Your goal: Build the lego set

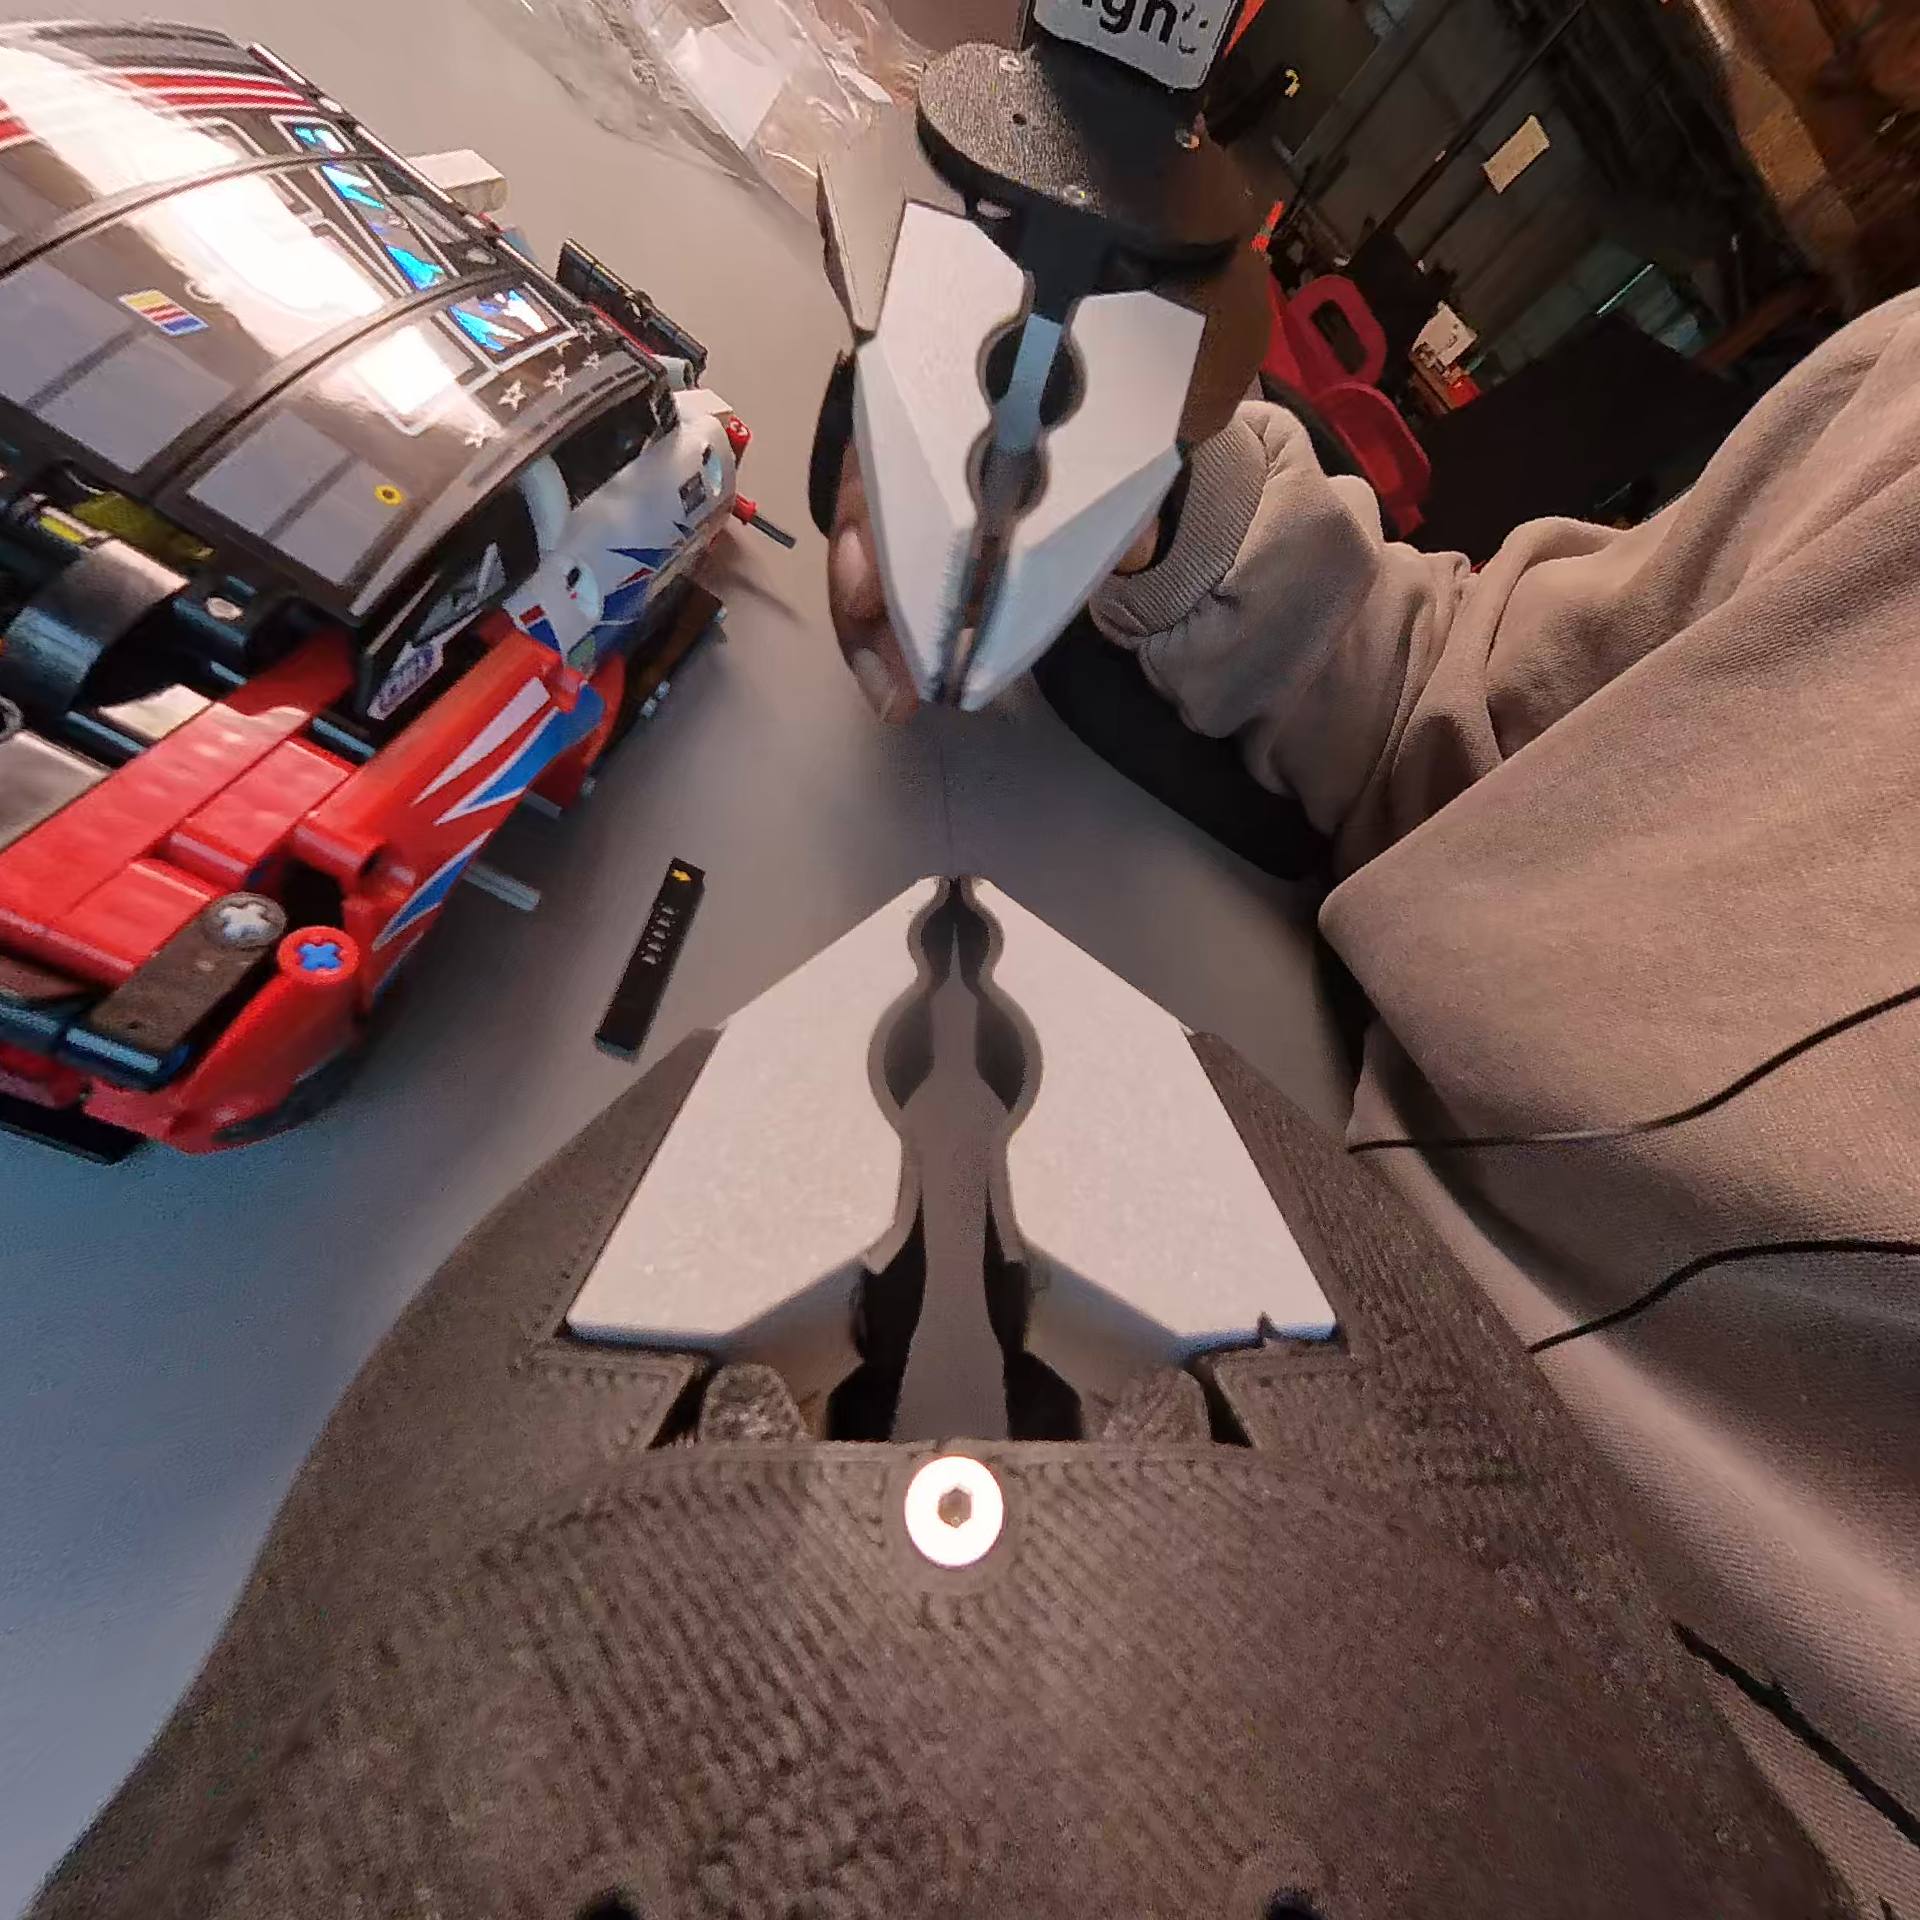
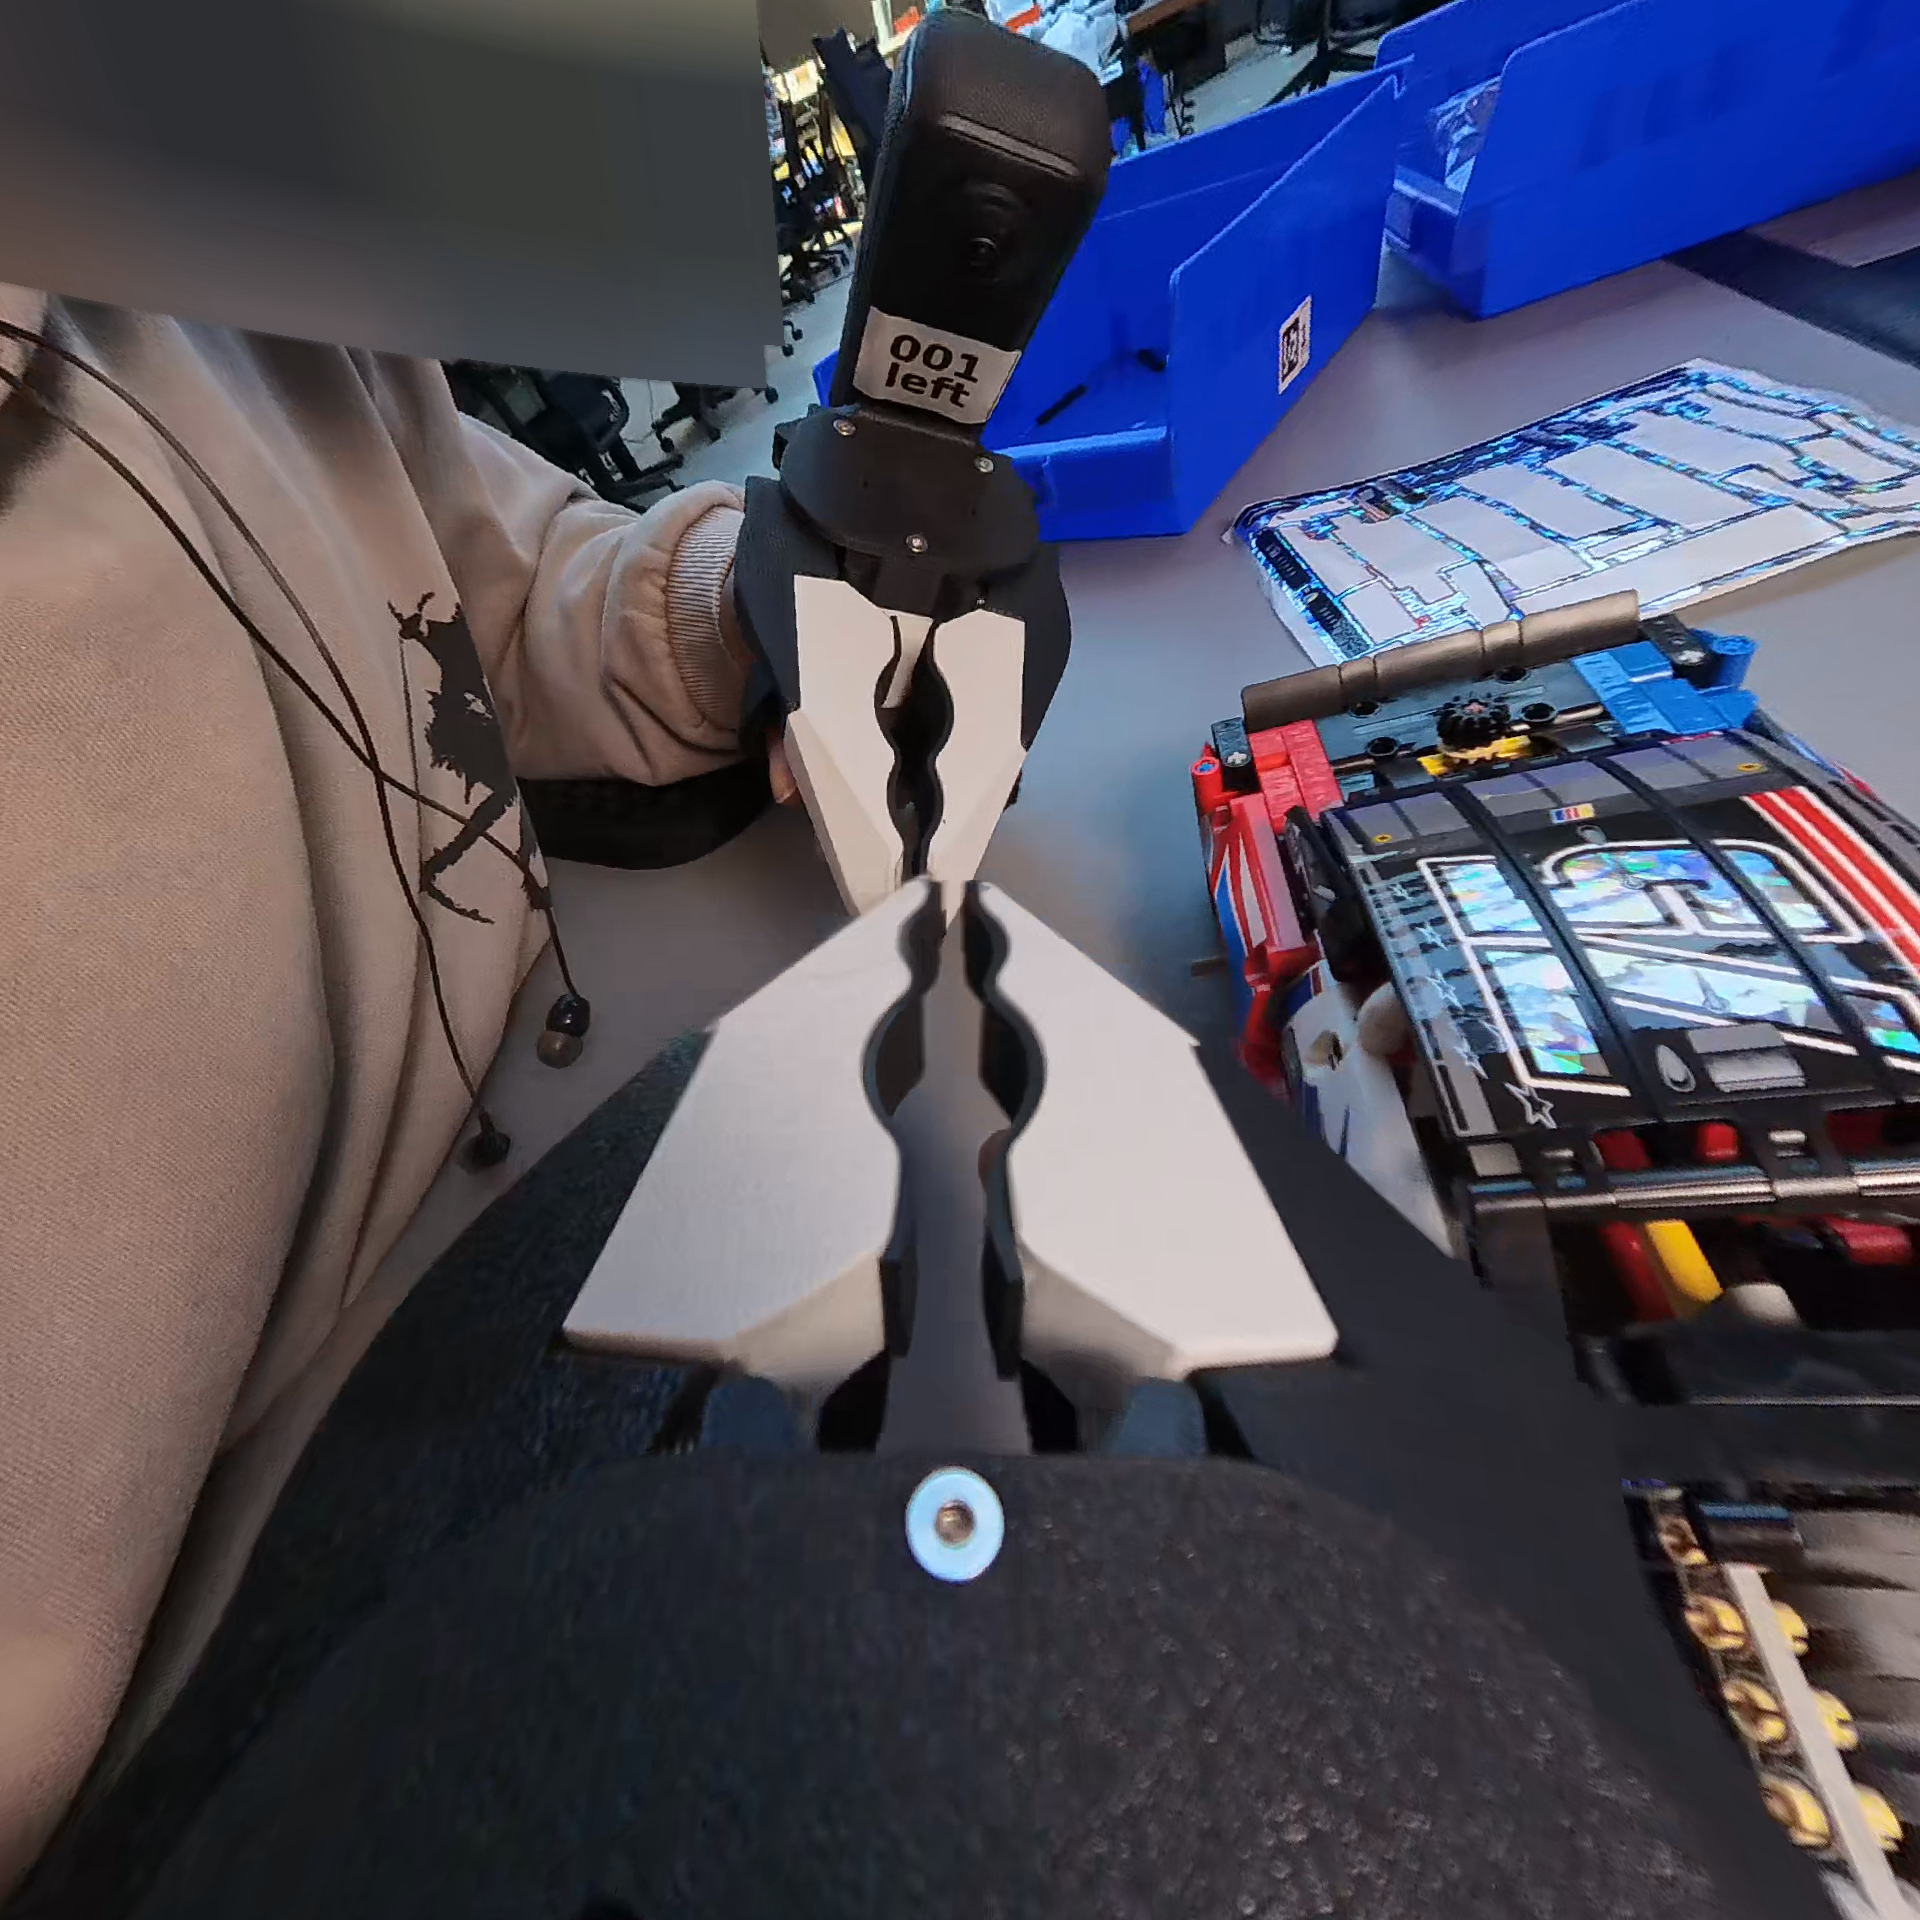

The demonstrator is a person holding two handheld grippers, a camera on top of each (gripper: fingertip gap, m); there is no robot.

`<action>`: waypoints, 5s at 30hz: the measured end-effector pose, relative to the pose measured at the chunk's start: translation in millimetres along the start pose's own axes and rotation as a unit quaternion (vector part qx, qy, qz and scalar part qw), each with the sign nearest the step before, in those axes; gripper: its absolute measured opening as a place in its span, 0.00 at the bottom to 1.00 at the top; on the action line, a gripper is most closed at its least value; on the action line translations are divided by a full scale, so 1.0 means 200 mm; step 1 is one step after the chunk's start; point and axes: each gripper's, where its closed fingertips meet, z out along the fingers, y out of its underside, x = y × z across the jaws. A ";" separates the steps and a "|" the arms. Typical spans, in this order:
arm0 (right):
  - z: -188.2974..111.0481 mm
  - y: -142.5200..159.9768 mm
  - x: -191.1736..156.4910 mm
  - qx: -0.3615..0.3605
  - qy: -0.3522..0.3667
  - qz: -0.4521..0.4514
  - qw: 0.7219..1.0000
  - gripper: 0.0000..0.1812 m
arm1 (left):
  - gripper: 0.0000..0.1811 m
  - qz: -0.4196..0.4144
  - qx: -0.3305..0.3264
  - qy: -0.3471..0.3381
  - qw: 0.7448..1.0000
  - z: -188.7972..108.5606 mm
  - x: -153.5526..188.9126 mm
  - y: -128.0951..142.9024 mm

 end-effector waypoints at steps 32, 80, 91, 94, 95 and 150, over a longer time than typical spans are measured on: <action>-0.15 -0.01 -0.08 0.062 0.045 -0.029 0.997 0.02 | 0.00 -0.040 0.083 0.111 0.990 0.00 0.14 -0.11; -0.01 -0.23 -0.10 0.224 0.067 0.105 0.967 0.00 | 0.00 -0.114 0.343 0.110 0.926 -0.20 0.13 -0.41; -0.08 -0.25 -0.13 0.210 0.055 0.080 0.973 0.00 | 0.06 -0.072 0.335 0.079 0.936 -0.21 0.13 -0.40; -0.08 -0.23 -0.14 0.188 0.049 0.066 0.979 0.00 | 0.16 -0.053 0.325 0.069 0.942 -0.22 0.13 -0.41; -0.07 -0.22 -0.15 0.179 0.046 0.061 0.981 0.00 | 0.18 -0.045 0.315 0.066 0.946 -0.21 0.13 -0.40; -0.11 -0.12 -0.09 0.146 0.034 0.049 0.988 0.08 | 0.00 -0.067 0.273 0.082 0.956 -0.19 0.06 -0.35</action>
